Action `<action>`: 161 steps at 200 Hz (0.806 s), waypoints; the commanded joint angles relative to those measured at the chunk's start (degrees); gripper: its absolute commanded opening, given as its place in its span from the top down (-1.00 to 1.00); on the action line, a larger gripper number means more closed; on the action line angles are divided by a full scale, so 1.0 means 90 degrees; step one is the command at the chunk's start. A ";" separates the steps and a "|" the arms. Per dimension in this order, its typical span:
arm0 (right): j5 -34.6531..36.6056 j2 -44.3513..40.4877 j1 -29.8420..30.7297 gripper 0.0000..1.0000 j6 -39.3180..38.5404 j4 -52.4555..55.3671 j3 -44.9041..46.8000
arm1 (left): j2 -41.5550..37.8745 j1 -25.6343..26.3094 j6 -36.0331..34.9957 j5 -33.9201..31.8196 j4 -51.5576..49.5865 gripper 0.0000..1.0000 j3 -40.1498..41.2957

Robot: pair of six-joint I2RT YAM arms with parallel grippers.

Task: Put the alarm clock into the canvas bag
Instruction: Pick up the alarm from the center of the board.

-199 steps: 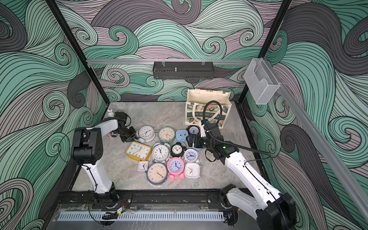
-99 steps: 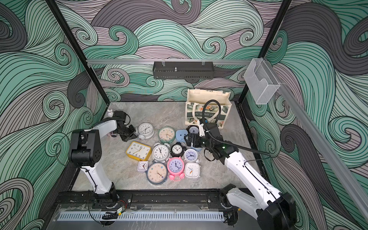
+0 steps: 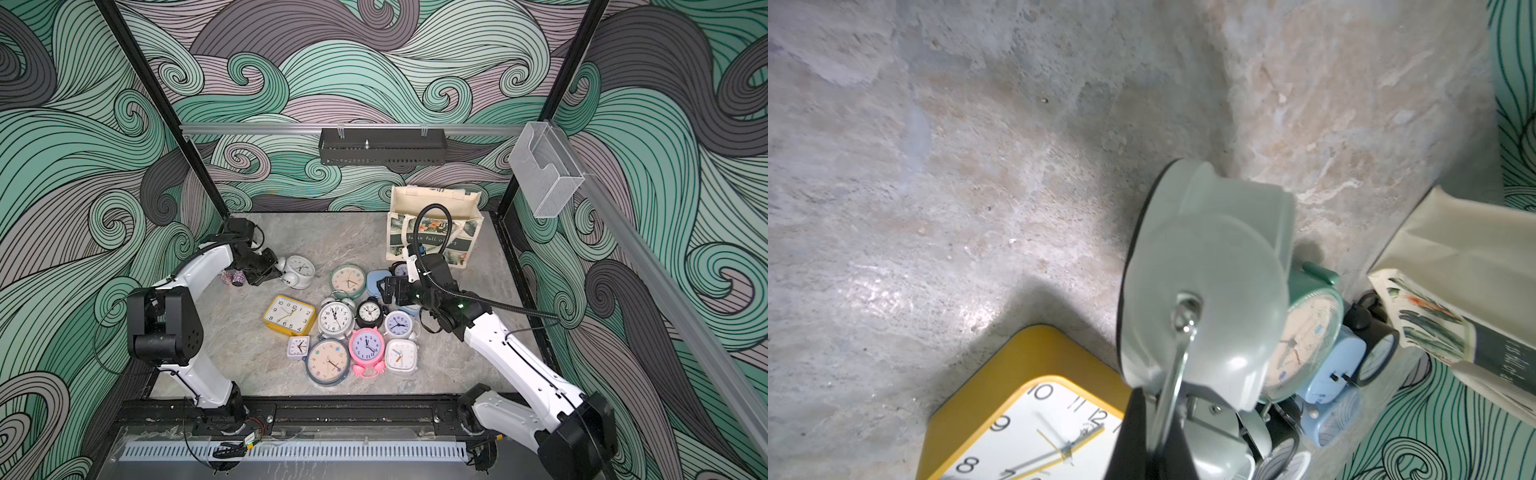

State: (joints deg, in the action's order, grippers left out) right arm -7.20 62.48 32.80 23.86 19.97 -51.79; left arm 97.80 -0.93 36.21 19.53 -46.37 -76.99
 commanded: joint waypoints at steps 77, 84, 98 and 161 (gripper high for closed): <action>0.0683 0.0812 0.0807 -0.99 -0.1528 -0.4085 0.0783 | -0.1242 0.0426 0.0447 0.0477 -0.1005 1.00 -0.1336; 0.0747 0.0929 0.0948 -0.99 -0.1873 -0.4434 0.0816 | -0.1266 0.0489 0.0482 0.0485 -0.1040 1.00 -0.1421; 0.1086 0.1226 0.1295 -0.99 -0.2699 -0.4912 0.0765 | -0.1282 0.0629 0.0508 0.0518 -0.1150 1.00 -0.1636; 0.2150 0.2799 0.2412 -0.99 -0.6063 -0.6137 0.0130 | -0.1228 0.1133 0.0515 0.0617 -0.1527 1.00 -0.2227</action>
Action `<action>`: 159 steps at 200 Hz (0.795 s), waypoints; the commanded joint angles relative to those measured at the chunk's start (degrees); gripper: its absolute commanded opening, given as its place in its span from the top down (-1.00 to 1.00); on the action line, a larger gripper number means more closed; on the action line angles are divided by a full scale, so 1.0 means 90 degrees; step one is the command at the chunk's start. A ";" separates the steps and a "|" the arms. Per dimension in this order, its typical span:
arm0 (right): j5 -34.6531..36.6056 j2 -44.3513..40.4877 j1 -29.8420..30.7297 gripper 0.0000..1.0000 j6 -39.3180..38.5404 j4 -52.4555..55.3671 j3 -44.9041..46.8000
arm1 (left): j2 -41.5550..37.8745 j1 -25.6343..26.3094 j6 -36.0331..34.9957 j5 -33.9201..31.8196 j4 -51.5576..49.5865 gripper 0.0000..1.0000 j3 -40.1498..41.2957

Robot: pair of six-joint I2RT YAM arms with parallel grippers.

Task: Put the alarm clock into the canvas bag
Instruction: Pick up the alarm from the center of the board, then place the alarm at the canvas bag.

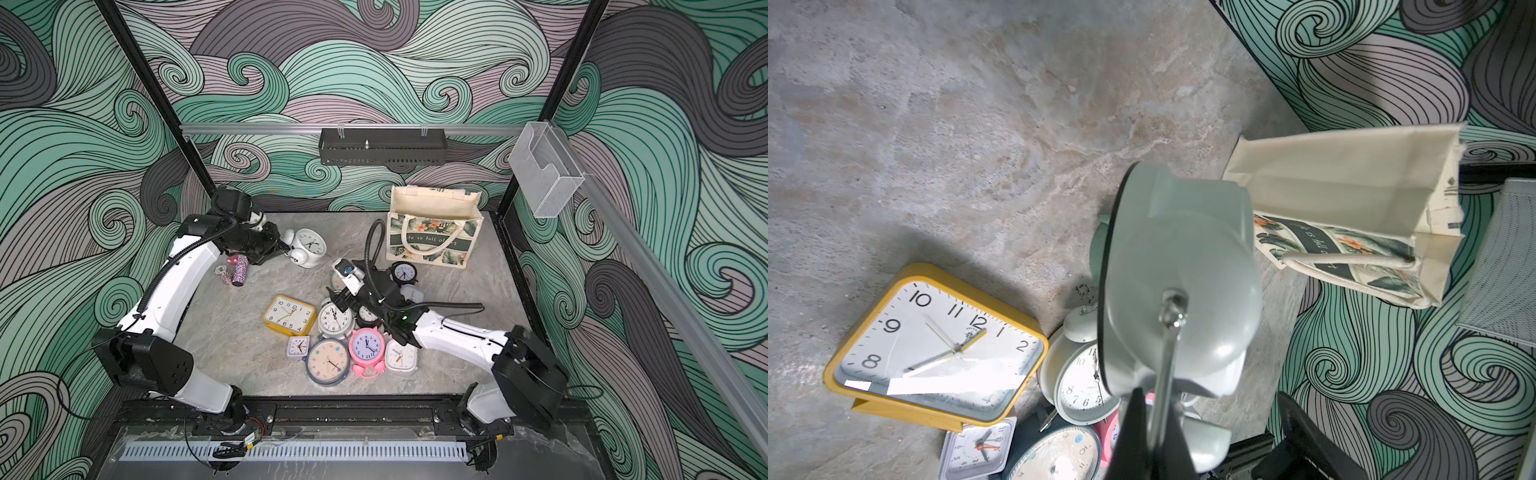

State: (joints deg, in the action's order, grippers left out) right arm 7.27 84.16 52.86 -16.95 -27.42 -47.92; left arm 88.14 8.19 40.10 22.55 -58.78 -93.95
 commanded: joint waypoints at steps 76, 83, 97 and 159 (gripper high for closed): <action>0.1332 0.1786 0.0522 -0.99 -0.2836 -0.2103 -0.1029 | -0.0220 0.0350 0.0164 0.0375 -0.0246 1.00 -0.0344; 0.1439 0.1864 0.0527 -0.99 -0.2937 -0.2172 -0.1084 | -0.0230 0.0359 0.0174 0.0390 -0.0238 1.00 -0.0341; 0.1637 0.2002 0.0547 -0.98 -0.3131 -0.2310 -0.1184 | -0.0252 0.0370 0.0210 0.0430 -0.0218 1.00 -0.0304; 0.2015 0.2298 0.0603 -0.67 -0.3456 -0.2306 -0.1433 | -0.0321 0.0370 0.0511 0.0531 -0.0200 1.00 -0.0186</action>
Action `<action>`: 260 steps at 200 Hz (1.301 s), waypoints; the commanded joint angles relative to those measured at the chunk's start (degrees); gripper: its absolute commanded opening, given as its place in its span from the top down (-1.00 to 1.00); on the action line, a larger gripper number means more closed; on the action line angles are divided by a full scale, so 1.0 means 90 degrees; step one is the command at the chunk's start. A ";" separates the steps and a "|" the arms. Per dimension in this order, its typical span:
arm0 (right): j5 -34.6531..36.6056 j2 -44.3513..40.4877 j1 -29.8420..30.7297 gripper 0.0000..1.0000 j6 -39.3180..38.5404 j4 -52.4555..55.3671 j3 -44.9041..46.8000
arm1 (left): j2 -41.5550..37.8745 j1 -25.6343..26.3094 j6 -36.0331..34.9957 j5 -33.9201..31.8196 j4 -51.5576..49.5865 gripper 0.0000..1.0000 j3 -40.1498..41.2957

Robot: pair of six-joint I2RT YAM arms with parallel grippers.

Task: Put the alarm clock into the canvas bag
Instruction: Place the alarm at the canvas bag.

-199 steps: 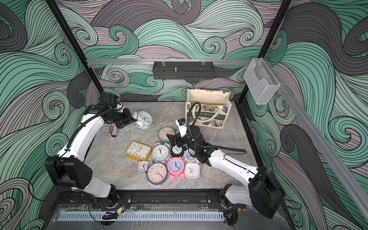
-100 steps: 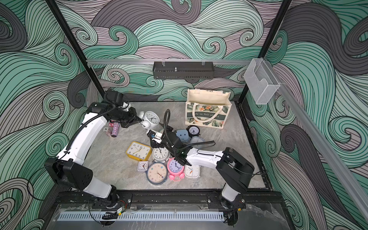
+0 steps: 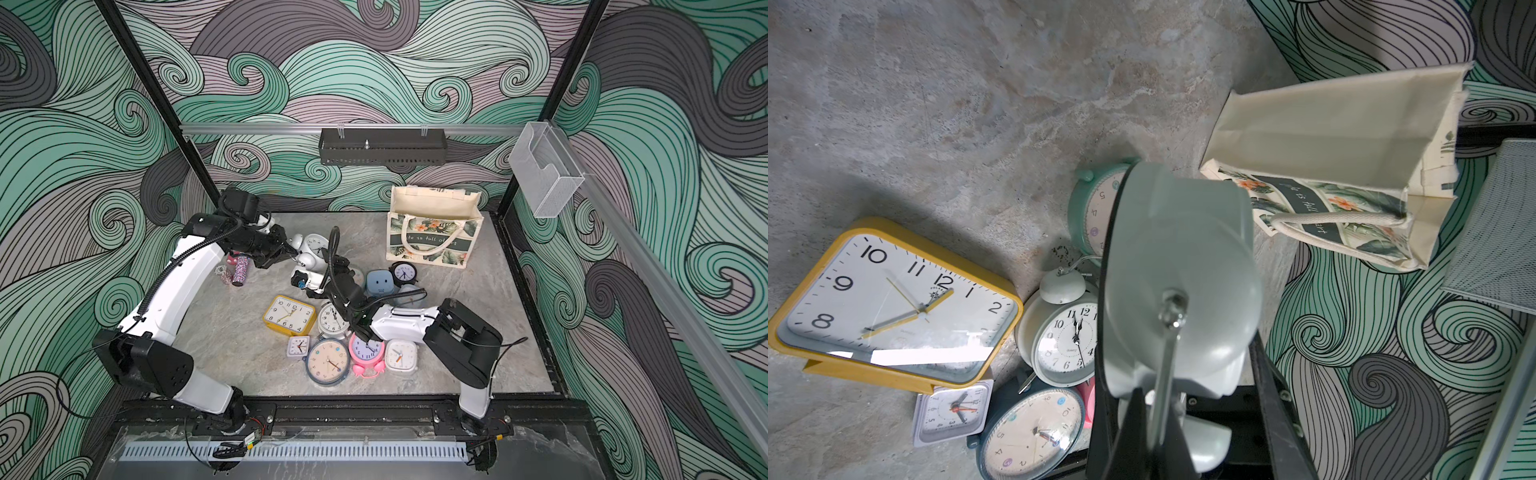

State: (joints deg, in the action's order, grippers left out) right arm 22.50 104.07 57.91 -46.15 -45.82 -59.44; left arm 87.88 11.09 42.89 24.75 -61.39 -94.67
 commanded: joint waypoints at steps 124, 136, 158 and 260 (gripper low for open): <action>0.0752 0.0356 0.0071 -0.22 -0.0639 -0.0684 -0.0300 | -0.0434 0.0046 0.0715 0.0597 0.0423 1.00 0.0255; 0.0743 0.0323 0.0083 -0.16 -0.0639 -0.0705 -0.0256 | -0.0419 0.0041 0.0742 0.0606 0.0458 1.00 0.0245; 0.0751 0.0246 0.0096 -0.04 -0.0631 -0.0680 -0.0180 | -0.0395 0.0042 0.0766 0.0599 0.0500 1.00 0.0245; 0.0963 -0.0085 0.0059 0.24 -0.0551 -0.0284 -0.0355 | -0.0296 0.0044 0.0614 0.0857 0.0716 0.11 0.0207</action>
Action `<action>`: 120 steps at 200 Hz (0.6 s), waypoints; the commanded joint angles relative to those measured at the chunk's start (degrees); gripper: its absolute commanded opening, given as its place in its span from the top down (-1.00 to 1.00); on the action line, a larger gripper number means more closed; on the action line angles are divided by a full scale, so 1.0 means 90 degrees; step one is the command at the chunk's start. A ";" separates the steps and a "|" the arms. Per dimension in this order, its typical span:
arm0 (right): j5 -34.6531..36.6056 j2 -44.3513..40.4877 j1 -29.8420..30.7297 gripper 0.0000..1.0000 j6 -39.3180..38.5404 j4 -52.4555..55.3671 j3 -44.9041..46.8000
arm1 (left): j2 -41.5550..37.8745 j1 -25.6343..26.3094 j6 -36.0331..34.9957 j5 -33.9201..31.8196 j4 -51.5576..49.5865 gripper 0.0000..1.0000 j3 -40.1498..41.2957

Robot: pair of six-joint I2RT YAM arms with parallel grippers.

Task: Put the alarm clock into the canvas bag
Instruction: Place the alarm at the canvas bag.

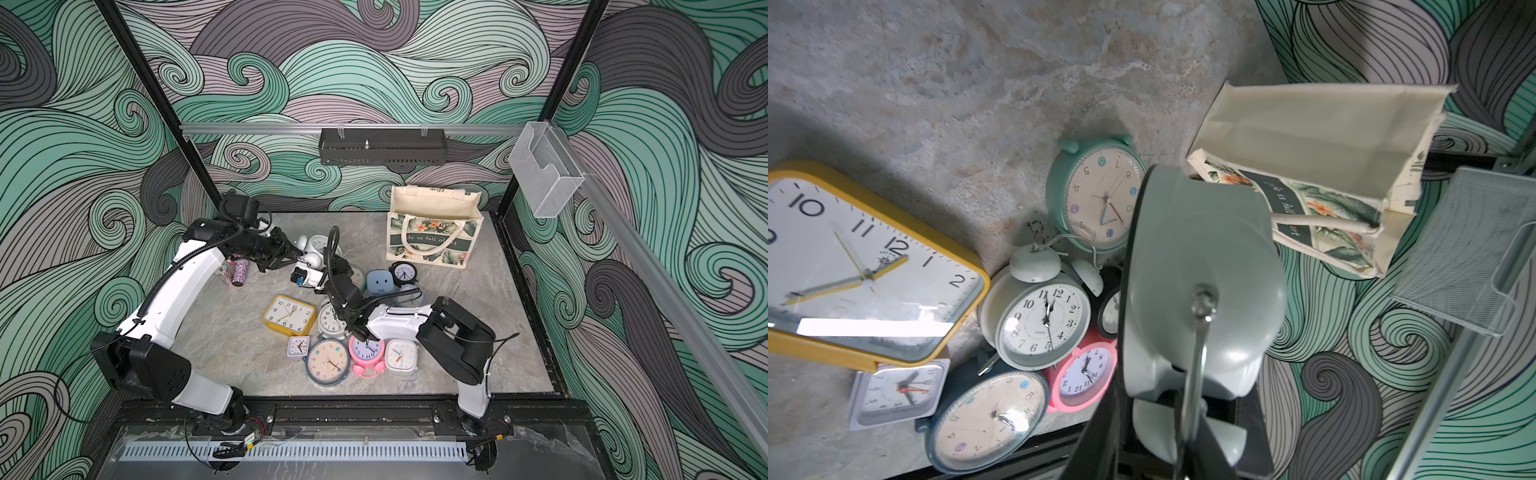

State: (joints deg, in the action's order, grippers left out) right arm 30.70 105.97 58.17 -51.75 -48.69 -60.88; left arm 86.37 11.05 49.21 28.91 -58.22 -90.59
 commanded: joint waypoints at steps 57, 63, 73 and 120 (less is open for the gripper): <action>0.0055 -0.0782 -0.0169 0.41 0.0557 0.0876 -0.0531 | -0.0504 0.0042 -0.0841 -0.0426 0.0215 -0.97 -0.1009; 0.0046 -0.0910 -0.0213 0.41 0.0722 0.1210 -0.0651 | -0.0754 0.0048 -0.0936 -0.0566 0.0227 -0.97 -0.1029; 0.0006 -0.1112 -0.0283 0.38 0.1037 0.1846 -0.0899 | -0.0956 0.0042 -0.1105 -0.0655 0.0235 -0.97 -0.1076; 0.0089 -0.1617 -0.0708 0.27 0.2275 0.4550 -0.2399 | -0.1496 0.0071 -0.1765 -0.0809 -0.0143 -0.97 -0.1058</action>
State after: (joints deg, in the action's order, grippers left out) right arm 29.95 94.67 54.61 -40.10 -20.97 -74.61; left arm 74.76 11.33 38.39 23.14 -57.74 -99.79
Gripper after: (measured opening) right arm 0.570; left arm 0.986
